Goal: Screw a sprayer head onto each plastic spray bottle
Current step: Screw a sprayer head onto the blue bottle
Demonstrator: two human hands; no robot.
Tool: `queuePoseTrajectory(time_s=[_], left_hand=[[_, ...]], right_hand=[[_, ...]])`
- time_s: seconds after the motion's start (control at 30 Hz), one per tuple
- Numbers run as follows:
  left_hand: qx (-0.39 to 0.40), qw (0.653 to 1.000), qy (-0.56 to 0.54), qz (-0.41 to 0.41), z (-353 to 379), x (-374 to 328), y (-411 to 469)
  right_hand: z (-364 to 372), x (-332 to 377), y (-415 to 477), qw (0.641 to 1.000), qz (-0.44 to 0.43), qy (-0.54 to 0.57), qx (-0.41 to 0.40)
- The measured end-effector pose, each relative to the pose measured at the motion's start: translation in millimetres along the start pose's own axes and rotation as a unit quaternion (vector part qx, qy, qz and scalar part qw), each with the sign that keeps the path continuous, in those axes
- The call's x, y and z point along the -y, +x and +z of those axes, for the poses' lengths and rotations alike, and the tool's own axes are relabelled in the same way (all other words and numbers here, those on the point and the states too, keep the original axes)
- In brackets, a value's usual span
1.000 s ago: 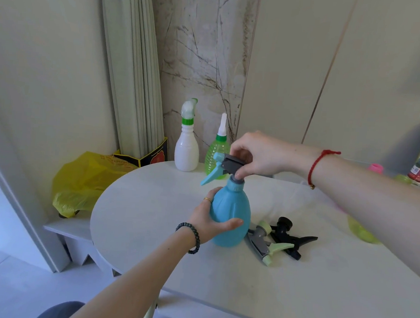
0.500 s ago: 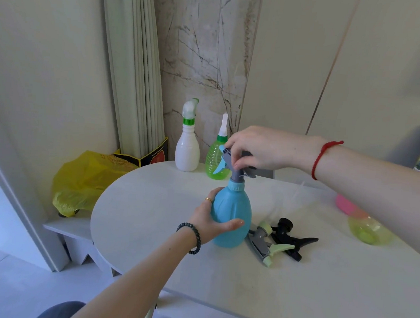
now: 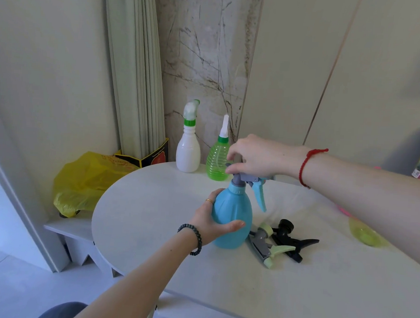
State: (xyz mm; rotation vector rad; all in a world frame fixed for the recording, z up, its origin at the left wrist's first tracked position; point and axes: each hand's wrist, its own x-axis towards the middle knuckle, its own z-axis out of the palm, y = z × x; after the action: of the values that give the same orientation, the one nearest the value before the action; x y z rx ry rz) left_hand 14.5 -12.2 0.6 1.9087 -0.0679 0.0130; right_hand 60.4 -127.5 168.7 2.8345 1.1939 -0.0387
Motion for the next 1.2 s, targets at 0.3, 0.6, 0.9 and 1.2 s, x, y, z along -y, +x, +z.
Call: queuePoseTrajectory(time_s=[0.3,0.6,0.9,1.2], left_hand=[[0.003,1.0,-0.002,0.001,-0.4,1.6,-1.0],[-0.001,1.0,-0.007,-0.005,1.0,0.7,-0.2],[-0.007,1.0,0.009,-0.006,0.6,0.7,-0.8],[-0.007,1.0,0.003,-0.001,1.7,-0.3,-0.6]], right_hand=[[-20.2,-8.8,-9.5,0.995,-0.058,-0.061,0.062],[-4.7,-23.6,-10.0,0.999,0.01,-0.034,-0.02],[-10.8,-30.8,-13.8,0.981,-0.107,-0.153,-0.047],[-6.7,-27.2,-12.9,0.988,-0.091,-0.11,-0.061]])
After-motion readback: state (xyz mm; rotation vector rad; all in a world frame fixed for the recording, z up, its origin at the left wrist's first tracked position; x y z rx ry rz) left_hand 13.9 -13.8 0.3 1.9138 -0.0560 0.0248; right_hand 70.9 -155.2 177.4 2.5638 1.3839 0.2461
